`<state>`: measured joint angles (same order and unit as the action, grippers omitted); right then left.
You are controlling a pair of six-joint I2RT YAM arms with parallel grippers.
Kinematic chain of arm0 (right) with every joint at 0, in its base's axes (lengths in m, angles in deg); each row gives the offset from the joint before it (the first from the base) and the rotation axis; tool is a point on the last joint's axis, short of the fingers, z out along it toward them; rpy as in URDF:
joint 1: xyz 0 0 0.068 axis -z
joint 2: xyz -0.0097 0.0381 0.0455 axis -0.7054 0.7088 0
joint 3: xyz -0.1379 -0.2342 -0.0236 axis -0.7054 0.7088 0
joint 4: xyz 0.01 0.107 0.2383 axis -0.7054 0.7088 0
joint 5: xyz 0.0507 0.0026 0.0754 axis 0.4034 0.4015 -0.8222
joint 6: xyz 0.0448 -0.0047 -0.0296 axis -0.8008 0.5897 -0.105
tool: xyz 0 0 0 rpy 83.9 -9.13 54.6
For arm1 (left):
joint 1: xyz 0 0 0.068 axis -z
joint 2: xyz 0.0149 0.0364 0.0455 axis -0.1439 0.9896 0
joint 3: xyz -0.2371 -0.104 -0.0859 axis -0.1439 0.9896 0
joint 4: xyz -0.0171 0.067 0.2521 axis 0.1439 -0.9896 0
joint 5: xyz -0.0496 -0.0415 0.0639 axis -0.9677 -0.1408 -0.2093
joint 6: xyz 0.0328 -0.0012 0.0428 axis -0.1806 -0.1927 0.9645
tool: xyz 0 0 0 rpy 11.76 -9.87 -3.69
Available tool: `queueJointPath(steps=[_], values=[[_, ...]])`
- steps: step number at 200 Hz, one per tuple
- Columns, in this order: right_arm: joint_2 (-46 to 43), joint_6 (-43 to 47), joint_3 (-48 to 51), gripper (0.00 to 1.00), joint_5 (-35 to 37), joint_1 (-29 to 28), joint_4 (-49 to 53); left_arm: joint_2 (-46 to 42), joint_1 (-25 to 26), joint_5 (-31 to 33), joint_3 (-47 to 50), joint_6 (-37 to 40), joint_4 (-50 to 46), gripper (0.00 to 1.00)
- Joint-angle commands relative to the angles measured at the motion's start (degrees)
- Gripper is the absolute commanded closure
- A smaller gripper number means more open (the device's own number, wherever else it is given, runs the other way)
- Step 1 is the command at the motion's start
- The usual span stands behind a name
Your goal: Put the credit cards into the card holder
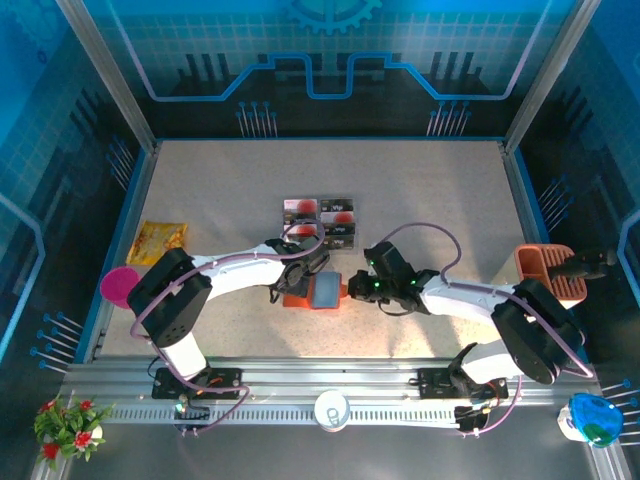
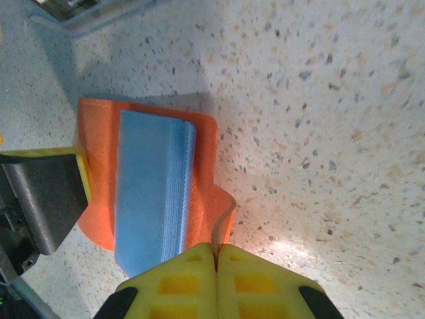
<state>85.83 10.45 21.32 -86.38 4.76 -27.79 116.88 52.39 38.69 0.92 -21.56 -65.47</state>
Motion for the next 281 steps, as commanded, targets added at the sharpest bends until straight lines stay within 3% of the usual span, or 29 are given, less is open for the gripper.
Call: queueJointPath(steps=[1, 55, 75, 93, 137, 169, 201, 220, 249, 281], values=[[2.57, -3.23, 3.25, 1.0, -4.47, 0.88, -12.61, 1.07, 0.4, 1.41, -0.07, -0.04, -0.3, 0.01], [6.69, -7.49, 8.72, 1.0, -6.45, 2.3, -24.76, 1.3, 0.27, 3.09, -0.75, -0.53, -1.88, 0.01], [6.2, -7.0, 9.41, 0.89, -7.27, 2.59, -25.3, 1.61, 0.37, 3.16, 0.17, -1.78, -2.07, 0.01], [3.31, -5.64, 9.34, 0.78, -7.46, 2.66, -22.44, 1.28, 0.43, 3.18, 1.08, -3.01, -2.31, 0.01], [-10.97, 0.45, 6.6, 0.78, -2.39, 2.23, -4.9, -1.93, 0.41, 1.98, 2.83, -4.85, -2.02, 0.01], [-15.77, 4.84, -0.5, 0.75, -2.15, 1.88, 4.94, -3.31, 0.44, 0.02, 3.92, -5.41, -0.08, 0.01], [-16.33, 6.16, -7.17, 0.56, -1.93, 1.86, 10.03, -4.24, 0.44, -0.77, 4.33, -5.84, -0.22, 0.01], [-15.29, 6.4, -9.62, 0.5, -2.81, 1.95, 10.42, -5.62, 0.52, -1.08, 4.97, -6.12, -0.79, 0.01], [-12.32, 4.34, -9.46, 0.51, -6.56, 1.87, 5.56, -7.94, 0.47, -1.31, 5.17, -7.03, -2.46, 0.01], [-6.53, 2.36, -8.17, 0.6, -10.13, -0.02, -1.09, -9.12, 0.51, -1.84, 3.38, -7.65, -3.89, 0.01]])
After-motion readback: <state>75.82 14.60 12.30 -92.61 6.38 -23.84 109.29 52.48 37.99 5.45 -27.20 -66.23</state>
